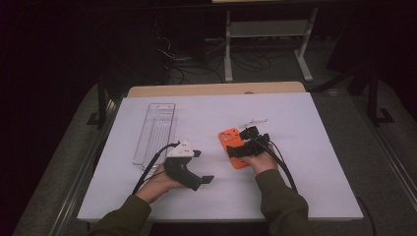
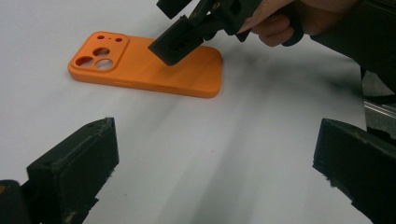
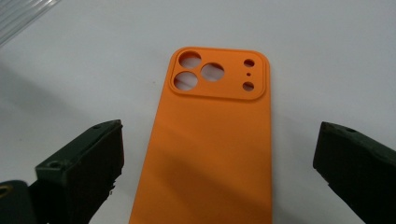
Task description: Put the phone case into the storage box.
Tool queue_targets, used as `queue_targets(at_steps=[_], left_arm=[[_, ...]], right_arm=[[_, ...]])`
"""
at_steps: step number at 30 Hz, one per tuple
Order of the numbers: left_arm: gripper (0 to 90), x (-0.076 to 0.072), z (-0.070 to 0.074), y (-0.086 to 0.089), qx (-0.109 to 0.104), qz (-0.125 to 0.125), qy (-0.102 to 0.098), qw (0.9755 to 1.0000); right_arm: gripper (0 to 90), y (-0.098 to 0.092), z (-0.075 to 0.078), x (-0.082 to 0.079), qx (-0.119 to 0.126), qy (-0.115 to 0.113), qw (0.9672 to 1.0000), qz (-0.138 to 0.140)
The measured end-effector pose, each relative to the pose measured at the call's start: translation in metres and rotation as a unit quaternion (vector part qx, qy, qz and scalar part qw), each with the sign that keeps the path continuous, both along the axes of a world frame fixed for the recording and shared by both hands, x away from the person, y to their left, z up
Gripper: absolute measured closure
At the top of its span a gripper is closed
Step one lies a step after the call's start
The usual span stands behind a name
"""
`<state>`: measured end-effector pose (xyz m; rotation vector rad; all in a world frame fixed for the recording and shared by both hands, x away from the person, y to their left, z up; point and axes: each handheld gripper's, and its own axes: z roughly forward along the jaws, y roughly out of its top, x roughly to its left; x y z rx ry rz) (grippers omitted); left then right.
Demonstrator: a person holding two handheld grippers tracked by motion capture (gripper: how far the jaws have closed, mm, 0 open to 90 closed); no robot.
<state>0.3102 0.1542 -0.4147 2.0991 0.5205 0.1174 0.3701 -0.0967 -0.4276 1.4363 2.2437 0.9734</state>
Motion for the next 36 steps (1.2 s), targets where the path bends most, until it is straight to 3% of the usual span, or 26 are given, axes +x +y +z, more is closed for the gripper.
queue_targets(at_steps=[22, 36], left_arm=[[0.0, 0.000, -0.001, -0.001, 0.001, 0.000, 0.002, 1.0000], [0.0, -0.001, -0.001, -0.001, 0.001, 0.000, 0.003, 1.0000]], right_arm=[[4.2, 0.012, -0.020, -0.003, -0.029, 0.031, 0.9991, -0.004], [10.4, 0.014, -0.022, -0.006, -0.048, 0.023, 0.9985, -0.008]])
